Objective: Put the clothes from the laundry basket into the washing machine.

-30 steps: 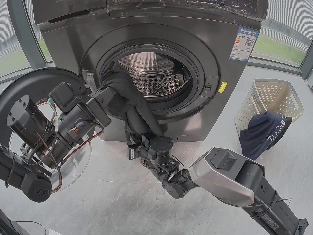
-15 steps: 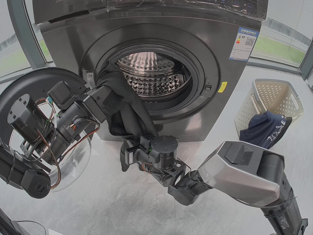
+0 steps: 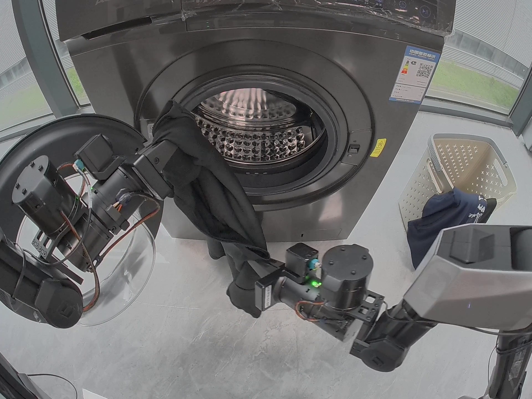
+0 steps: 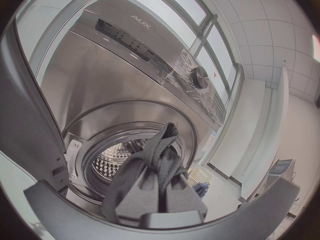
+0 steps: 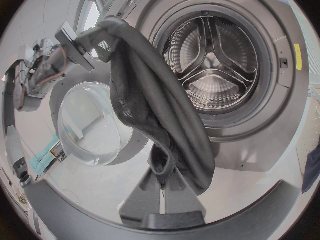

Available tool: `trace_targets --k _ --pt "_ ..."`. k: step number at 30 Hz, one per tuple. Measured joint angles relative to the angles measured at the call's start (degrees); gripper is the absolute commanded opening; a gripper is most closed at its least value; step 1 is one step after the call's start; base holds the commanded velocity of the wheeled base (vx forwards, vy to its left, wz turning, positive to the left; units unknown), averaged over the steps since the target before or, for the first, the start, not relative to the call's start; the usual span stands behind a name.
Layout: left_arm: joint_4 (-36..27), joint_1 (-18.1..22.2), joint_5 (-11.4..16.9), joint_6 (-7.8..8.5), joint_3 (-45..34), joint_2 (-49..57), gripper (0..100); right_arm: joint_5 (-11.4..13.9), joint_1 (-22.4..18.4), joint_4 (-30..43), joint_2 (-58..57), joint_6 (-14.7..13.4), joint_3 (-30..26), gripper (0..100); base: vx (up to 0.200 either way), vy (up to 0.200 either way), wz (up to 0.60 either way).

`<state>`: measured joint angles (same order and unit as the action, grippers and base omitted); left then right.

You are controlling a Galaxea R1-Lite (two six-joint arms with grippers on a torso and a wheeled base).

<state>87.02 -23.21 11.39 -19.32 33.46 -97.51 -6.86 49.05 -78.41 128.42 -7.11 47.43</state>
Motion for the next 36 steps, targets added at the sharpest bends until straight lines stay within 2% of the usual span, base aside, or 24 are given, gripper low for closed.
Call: trace_targets --k 5,11,17,24,29,36 --pt "-0.12 1.22 0.05 -0.33 0.21 0.16 0 0.82 -2.08 -1.35 -6.39 0.18 -7.44 0 0.000 0.000 0.00" --pt "-0.63 1.89 0.43 -1.04 -0.45 1.45 0 1.23 -8.16 -1.76 -14.60 0.24 -12.65 0 0.000 0.000 0.00" --pt "-1.38 1.48 3.45 -4.18 -3.10 5.62 0 1.34 -12.18 -2.88 -20.44 -0.30 -14.06 0 0.000 0.000 0.00" --pt "-4.77 0.87 6.46 -5.01 -6.07 10.97 0 1.12 -15.18 -4.79 -23.32 -0.91 -11.28 0 0.000 0.000 0.00" --pt "-6.08 -0.05 11.25 -7.34 -9.00 15.29 0 0.57 -17.25 -5.14 -23.95 -1.15 -6.25 0 0.000 0.000 0.00" --pt "-9.23 -0.05 11.93 -8.13 -10.37 19.96 0 -0.46 -17.80 -5.23 -25.97 -1.23 -1.85 0 0.000 0.000 0.00"
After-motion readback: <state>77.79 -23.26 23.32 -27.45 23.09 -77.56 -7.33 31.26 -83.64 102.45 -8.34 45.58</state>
